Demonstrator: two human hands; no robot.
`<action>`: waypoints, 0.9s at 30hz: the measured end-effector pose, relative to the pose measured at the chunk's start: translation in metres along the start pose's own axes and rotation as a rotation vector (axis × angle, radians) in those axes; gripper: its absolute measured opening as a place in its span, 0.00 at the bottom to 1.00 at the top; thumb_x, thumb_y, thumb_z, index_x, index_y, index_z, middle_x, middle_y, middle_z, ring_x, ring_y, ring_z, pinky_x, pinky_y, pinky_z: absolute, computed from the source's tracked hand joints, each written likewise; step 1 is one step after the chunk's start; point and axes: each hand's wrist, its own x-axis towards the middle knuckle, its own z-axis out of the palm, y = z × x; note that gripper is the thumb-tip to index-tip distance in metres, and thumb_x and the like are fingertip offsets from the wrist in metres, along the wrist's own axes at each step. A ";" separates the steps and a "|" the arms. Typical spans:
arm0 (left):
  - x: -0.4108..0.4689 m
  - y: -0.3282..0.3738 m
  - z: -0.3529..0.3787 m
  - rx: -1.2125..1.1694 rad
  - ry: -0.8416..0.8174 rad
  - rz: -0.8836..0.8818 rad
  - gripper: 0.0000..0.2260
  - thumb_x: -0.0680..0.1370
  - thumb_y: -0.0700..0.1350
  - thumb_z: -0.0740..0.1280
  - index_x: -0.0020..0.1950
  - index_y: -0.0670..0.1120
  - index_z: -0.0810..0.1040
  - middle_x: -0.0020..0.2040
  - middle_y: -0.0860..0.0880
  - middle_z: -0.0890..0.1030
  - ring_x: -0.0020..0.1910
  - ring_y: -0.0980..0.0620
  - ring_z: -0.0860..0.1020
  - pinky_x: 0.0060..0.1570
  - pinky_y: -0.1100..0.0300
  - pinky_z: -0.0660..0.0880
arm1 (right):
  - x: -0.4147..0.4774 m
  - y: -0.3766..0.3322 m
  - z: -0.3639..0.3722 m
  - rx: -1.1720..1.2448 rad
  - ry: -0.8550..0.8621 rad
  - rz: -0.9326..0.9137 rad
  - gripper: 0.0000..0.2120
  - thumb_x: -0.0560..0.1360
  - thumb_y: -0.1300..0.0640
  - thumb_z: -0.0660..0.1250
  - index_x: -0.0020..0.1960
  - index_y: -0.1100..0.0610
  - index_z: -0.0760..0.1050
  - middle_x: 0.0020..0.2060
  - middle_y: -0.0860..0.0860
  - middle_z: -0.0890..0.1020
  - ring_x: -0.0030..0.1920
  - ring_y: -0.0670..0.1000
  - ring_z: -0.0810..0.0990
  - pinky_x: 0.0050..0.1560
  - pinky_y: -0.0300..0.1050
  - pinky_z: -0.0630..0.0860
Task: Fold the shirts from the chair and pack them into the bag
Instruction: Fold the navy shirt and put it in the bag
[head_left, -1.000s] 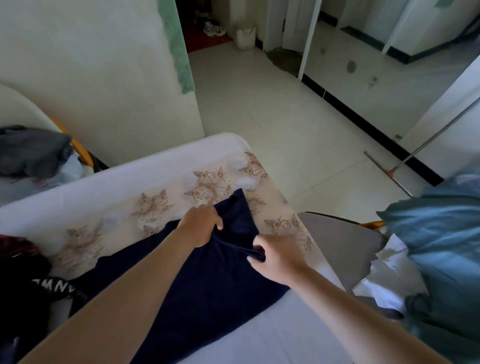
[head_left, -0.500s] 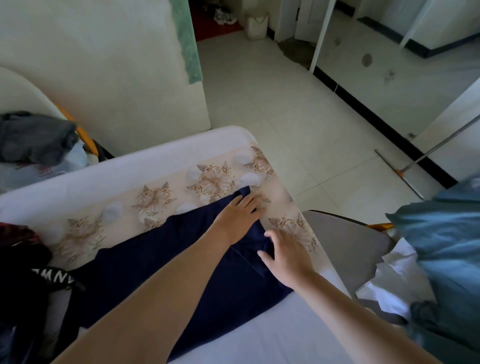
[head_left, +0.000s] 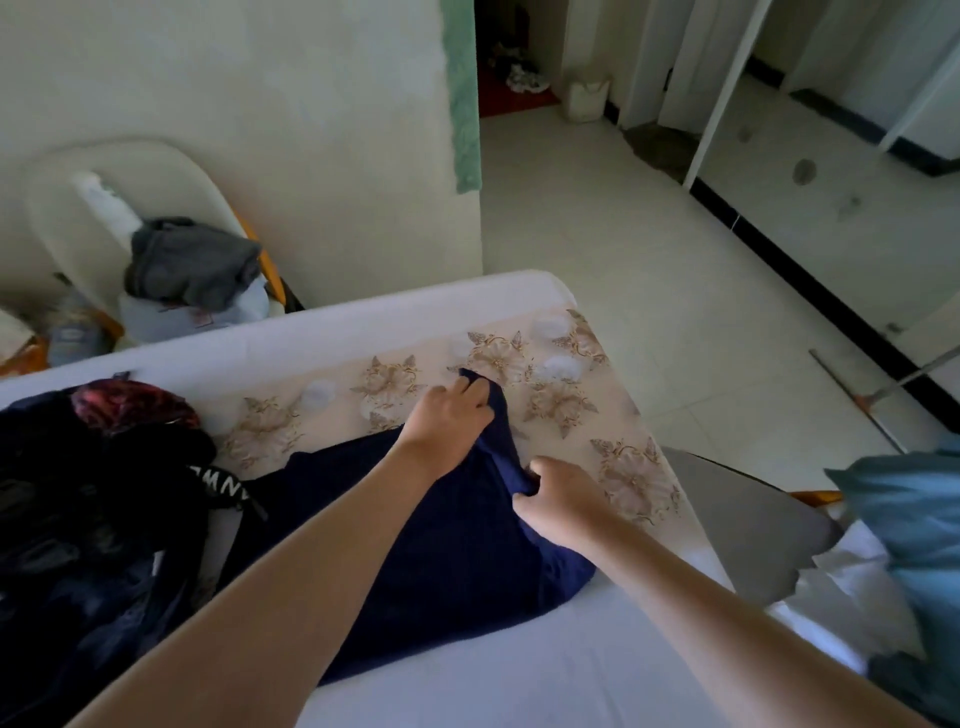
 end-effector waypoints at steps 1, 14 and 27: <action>-0.015 -0.008 0.002 -0.020 -0.004 -0.047 0.16 0.72 0.37 0.70 0.57 0.51 0.81 0.57 0.50 0.74 0.52 0.49 0.73 0.42 0.57 0.74 | -0.003 -0.013 0.004 0.056 -0.077 -0.015 0.07 0.71 0.52 0.66 0.43 0.54 0.71 0.38 0.49 0.78 0.38 0.50 0.77 0.35 0.42 0.70; -0.137 0.010 0.066 -0.399 -0.164 -0.425 0.25 0.84 0.53 0.54 0.80 0.54 0.53 0.79 0.49 0.55 0.76 0.46 0.58 0.71 0.49 0.62 | 0.011 -0.023 0.081 -0.251 0.080 -0.458 0.18 0.79 0.60 0.63 0.68 0.53 0.75 0.67 0.52 0.73 0.69 0.55 0.71 0.67 0.48 0.70; -0.146 0.017 0.105 -0.485 -0.311 -0.454 0.33 0.82 0.64 0.50 0.80 0.55 0.38 0.80 0.49 0.35 0.79 0.47 0.35 0.77 0.43 0.41 | 0.051 0.011 0.078 -0.611 0.012 -0.390 0.31 0.80 0.37 0.52 0.80 0.44 0.52 0.81 0.50 0.45 0.80 0.52 0.43 0.78 0.57 0.42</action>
